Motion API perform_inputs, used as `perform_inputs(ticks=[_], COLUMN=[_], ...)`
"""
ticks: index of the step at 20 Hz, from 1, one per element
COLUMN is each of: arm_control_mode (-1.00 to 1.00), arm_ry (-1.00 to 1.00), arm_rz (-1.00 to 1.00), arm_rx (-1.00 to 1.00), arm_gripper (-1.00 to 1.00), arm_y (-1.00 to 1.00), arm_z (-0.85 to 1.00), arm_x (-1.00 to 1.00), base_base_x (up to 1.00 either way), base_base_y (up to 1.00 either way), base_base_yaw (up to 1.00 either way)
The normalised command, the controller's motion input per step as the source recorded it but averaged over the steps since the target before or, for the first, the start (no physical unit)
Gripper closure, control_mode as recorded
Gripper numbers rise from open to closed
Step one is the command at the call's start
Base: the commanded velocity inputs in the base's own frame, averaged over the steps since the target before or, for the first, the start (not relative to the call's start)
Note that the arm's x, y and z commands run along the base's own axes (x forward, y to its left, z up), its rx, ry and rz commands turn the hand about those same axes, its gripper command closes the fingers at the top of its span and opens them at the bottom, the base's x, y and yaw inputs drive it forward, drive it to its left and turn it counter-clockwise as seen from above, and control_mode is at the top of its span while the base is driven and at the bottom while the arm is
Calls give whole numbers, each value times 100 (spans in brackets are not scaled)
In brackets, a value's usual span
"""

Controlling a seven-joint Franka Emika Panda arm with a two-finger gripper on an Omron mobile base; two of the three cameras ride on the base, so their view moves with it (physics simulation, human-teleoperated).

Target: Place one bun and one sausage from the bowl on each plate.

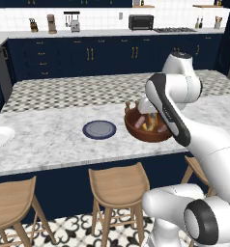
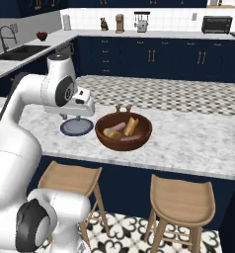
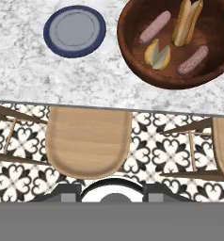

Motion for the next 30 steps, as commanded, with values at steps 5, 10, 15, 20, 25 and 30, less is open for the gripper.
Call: perform_inputs(ticks=[5, 10, 15, 20, 25, 30], arm_control_mode=[-100, -100, -100, -100, -100, -100], arm_ry=[0, 15, 32, 8, 5, -12], arm_rz=[-1, -7, -21, -3, 0, 5], arm_rx=[0, 4, 3, 3, 0, 16], arm_gripper=[-100, -100, -100, -100, -100, -100], arm_y=[-10, -86, -15, -1, -8, -34], arm_z=[-18, -40, -20, -17, -22, -76], arm_x=[0, 37, 97, 41, 18, 47], base_base_x=[0, 0, 0, 0, 0, 0], base_base_y=[0, 0, 0, 0, 0, 0], base_base_yaw=[0, 0, 0, 0, 0, 0])
